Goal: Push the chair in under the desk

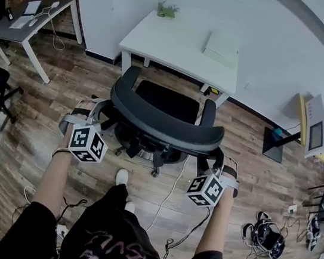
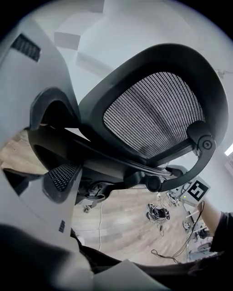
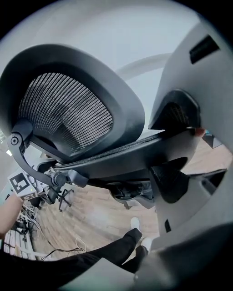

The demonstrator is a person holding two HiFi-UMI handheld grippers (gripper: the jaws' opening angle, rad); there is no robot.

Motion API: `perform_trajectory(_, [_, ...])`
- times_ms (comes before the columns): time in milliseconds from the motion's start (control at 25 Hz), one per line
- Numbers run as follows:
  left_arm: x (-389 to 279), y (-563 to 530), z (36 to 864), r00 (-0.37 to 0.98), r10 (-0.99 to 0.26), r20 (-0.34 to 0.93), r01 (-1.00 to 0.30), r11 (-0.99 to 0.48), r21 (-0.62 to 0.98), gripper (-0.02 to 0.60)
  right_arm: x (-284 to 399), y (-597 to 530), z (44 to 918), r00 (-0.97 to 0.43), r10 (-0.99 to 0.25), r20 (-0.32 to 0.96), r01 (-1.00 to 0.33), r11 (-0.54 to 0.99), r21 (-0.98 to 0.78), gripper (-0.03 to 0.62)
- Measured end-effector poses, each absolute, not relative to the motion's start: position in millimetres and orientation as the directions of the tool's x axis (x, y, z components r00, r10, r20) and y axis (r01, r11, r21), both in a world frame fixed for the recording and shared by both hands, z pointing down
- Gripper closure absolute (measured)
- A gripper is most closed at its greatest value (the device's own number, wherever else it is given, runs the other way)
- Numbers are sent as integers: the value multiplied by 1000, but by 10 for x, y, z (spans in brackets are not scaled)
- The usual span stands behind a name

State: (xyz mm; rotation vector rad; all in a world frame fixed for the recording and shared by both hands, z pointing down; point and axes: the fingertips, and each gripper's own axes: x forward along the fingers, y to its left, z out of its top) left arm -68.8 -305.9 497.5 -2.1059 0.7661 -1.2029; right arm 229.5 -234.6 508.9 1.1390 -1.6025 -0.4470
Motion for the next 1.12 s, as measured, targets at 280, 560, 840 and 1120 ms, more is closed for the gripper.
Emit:
perform_trajectory(280, [-582,-3513,4987,436,-717,544,-181,-662,-727,330,2394,-2772,5103,40,-845,533,-450,462,764,355])
perform_trajectory(560, [-483,-3921,4994,447,-711,544,-174,-665,-726,330,2490,-3163,5110,56,-848,528,-457,448,768,355])
perform_trajectory(840, [-431,-4311,4995,464,-704,538,-163,-664,-730,330,2542,-3537,5118,71,-848,525,-460,439,772,355])
perform_trajectory(1120, [-457,-4603,4992,473,-688,550,-146,-677,-721,330,2493,-3764,5113,72,-842,535,-473,444,761,355])
